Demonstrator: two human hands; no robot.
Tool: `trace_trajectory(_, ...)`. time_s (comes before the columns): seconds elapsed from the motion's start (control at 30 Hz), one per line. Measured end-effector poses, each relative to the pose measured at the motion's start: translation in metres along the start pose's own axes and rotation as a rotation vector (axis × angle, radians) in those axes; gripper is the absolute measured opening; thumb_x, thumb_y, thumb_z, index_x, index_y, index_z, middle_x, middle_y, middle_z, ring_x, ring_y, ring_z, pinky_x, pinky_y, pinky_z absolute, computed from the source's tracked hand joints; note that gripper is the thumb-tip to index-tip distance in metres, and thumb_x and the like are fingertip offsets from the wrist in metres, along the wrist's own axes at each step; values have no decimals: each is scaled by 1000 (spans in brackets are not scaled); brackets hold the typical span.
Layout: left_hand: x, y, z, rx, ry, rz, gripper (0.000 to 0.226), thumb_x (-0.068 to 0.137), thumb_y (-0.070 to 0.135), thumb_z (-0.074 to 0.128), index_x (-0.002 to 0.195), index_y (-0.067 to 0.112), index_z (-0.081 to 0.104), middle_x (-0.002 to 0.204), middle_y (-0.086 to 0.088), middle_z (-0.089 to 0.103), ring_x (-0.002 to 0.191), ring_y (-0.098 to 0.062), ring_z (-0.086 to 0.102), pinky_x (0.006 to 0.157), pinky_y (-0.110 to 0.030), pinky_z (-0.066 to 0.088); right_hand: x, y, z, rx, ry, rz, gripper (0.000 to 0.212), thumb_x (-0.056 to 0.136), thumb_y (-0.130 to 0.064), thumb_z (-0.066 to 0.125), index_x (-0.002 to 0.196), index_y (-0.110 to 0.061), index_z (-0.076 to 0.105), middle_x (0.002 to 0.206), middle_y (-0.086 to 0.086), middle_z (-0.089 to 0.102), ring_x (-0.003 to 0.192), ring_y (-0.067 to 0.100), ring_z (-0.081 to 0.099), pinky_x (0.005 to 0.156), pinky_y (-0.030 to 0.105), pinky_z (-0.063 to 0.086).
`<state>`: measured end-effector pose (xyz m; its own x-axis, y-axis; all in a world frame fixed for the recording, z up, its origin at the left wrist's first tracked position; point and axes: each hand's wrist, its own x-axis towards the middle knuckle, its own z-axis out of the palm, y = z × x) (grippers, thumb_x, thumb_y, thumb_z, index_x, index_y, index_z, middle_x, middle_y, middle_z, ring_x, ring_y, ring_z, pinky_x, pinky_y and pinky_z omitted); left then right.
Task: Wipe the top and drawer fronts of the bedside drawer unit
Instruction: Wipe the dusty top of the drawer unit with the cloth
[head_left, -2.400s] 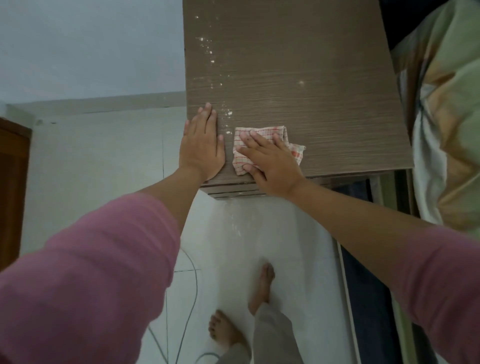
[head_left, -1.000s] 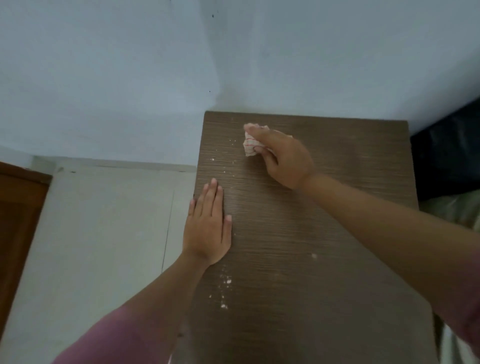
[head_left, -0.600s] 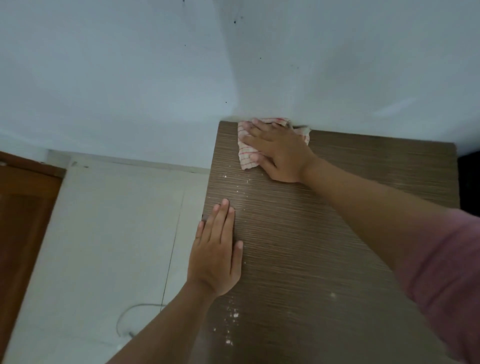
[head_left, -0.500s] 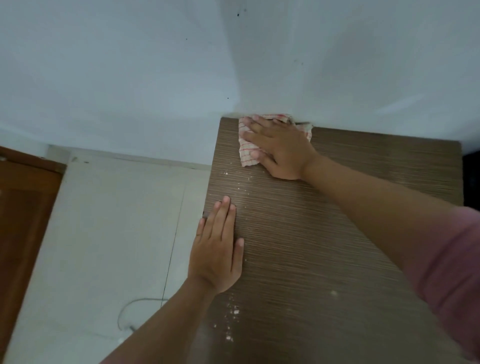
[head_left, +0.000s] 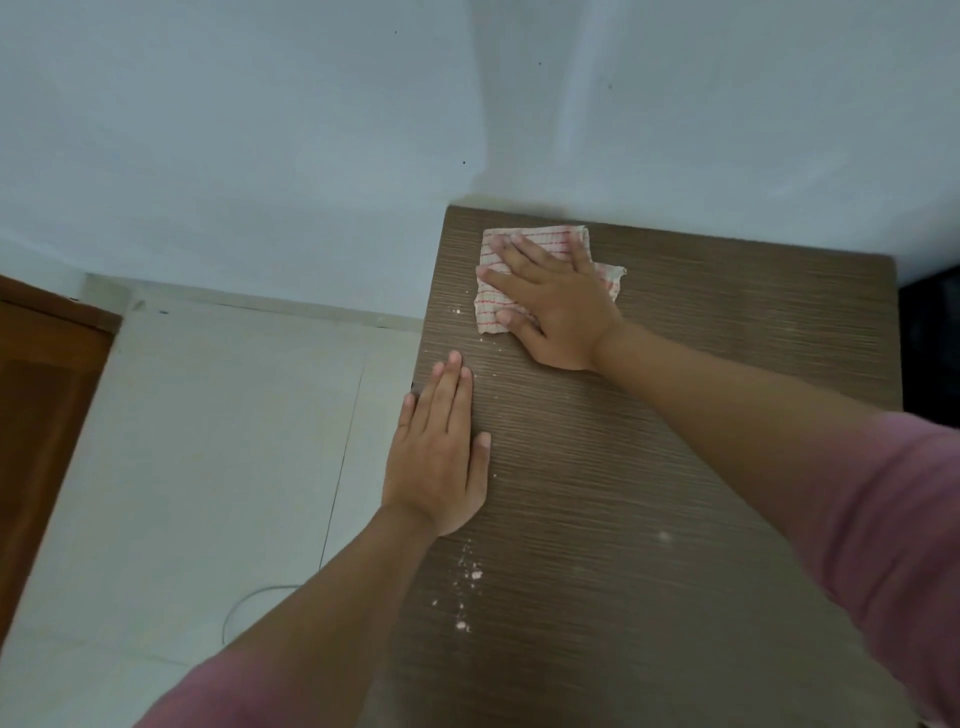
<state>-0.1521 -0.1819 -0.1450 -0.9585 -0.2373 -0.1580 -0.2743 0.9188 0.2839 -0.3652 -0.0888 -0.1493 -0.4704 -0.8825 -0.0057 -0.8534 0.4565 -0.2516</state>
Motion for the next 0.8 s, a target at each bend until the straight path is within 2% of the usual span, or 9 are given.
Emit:
trace_trajectory(0.13,0,0,2,-52,57,-13,62,91,32,24,146,7,14,157,-7,6,144,-17,0,114,-35,-2,-22,-20,6,16,30,34,49,95,-43,36,142,-32,33,156,-4,20,144,16,12,110,58,-5)
trace_trajectory(0.33,-2,-4,1,-164,139,12,57,92,20,36,144,3,20,156,-11,13,144,-21,8,111,-37,3,-61,-58,17,14,65,103,48,95,-43,35,142,-32,33,156,-4,20,144,16,12,110,54,-8)
trace_trajectory(0.43,-15,-5,0,-176,146,49,56,92,18,38,144,3,22,155,-13,16,143,-24,12,111,-38,5,-82,-80,21,17,70,140,50,94,-44,30,142,-31,34,155,-2,22,144,16,13,111,57,-2)
trace_trajectory(0.57,-66,-11,2,-162,129,115,54,91,17,41,142,2,27,154,-13,19,143,-25,14,111,-42,9,-116,-115,28,19,77,181,51,93,-44,30,142,-31,34,155,-1,24,144,16,14,112,55,-3)
trace_trajectory(0.8,-165,-34,15,-136,45,172,57,91,20,45,142,2,28,155,-12,17,143,-25,13,110,-44,7,-164,-164,46,5,106,228,52,92,-47,26,141,-31,34,155,-3,22,144,15,13,112,55,-3)
